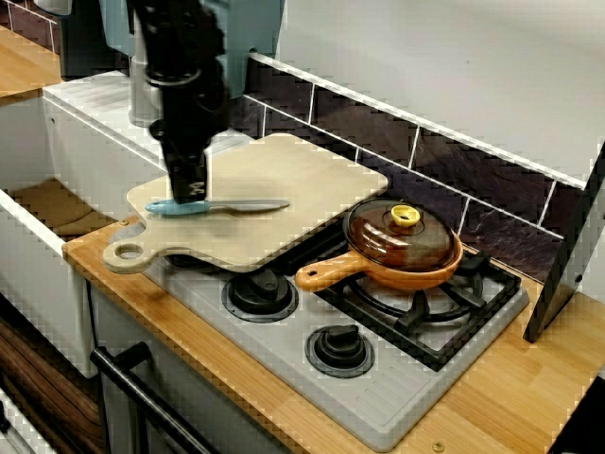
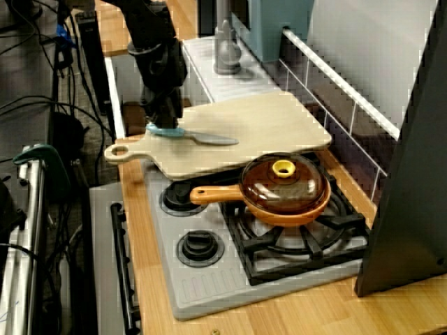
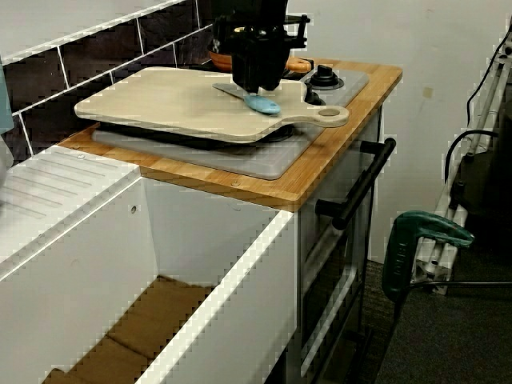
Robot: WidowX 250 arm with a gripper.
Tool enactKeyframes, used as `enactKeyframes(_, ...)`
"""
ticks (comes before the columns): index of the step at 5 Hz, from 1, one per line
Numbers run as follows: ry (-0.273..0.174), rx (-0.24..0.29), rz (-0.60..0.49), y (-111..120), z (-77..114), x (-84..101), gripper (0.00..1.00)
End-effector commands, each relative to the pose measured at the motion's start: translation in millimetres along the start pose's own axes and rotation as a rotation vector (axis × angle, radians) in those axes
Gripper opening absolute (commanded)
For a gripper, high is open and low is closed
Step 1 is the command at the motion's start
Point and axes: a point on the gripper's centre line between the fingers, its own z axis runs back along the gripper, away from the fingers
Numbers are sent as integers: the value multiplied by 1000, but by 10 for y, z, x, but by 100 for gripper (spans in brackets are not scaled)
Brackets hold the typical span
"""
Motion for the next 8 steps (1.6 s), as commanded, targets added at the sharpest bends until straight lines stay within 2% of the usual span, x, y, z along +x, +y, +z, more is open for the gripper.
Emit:
enactKeyframes(1, -53, 100, 62, 92, 167, 296, 0)
enactKeyframes(3, -51, 118, 87, 117, 204, 472, 0)
enactKeyframes(4, -38, 28, 115, 66, 250, 552, 100)
enactKeyframes(5, -25, -72, 114, -29, 303, 623, 100)
enactKeyframes(6, -39, -153, 149, -172, 354, 654, 100)
enactKeyframes(7, -22, -231, 134, -340, 409, 685, 100)
enactKeyframes(8, -28, -245, 134, -583, 417, 707, 100)
